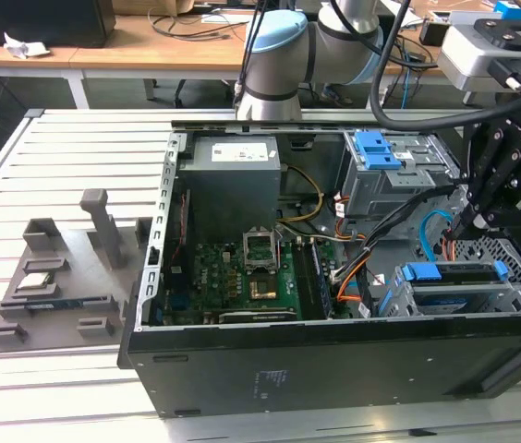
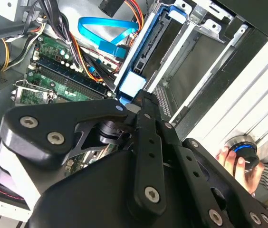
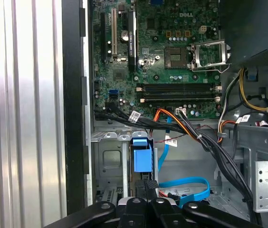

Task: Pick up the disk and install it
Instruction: 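Insert the first disk wire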

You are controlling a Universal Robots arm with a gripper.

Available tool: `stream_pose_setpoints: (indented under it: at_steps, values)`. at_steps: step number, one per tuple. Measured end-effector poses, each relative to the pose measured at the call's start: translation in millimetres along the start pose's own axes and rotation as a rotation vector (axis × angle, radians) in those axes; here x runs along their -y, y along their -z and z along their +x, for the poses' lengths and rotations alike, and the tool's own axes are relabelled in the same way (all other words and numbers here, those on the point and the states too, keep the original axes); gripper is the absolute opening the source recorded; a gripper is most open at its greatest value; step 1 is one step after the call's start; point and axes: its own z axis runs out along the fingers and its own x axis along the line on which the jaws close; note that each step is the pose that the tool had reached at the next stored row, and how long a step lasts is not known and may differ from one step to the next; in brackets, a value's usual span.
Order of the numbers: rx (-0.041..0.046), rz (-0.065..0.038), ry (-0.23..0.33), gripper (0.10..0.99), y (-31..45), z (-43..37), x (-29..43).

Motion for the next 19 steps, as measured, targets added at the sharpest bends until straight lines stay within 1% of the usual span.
stream_pose_setpoints:
  at_steps: [1,2,3,5,6,8,9,10,11,12,13,14,17,18,19]
  values:
    - [0.0000,0.000,0.000,0.114,0.0,0.0,0.0]
    - [0.0000,0.000,0.000,0.235,0.0,0.0,0.0]
    - [0.0000,0.000,0.000,0.294,-0.1,0.0,0.0]
    - [0.0000,0.000,0.000,0.294,-0.1,0.0,0.0]
    - [0.0000,0.000,0.000,0.361,-0.1,0.0,0.0]
    - [-0.0004,0.000,0.000,0.361,-0.3,-0.5,0.9]
    - [-0.0048,0.000,0.000,0.361,-0.1,-3.6,5.2]
    - [-0.0089,0.000,0.000,0.361,-0.1,-6.0,10.9]
    - [-0.0172,0.000,0.000,0.361,0.0,-7.9,17.2]
    - [-0.0209,-0.004,0.000,0.361,-0.1,-13.1,24.8]
    - [-0.0219,-0.009,0.000,0.361,-0.9,-20.3,31.1]
    - [-0.0219,-0.013,0.000,0.361,-2.1,-24.1,33.5]
    - [-0.0222,-0.019,0.000,0.361,-7.2,-31.8,38.1]
    - [-0.0221,-0.020,0.000,0.361,-9.3,-33.9,39.3]
    - [-0.0223,-0.021,0.000,0.361,-12.9,-37.8,41.3]
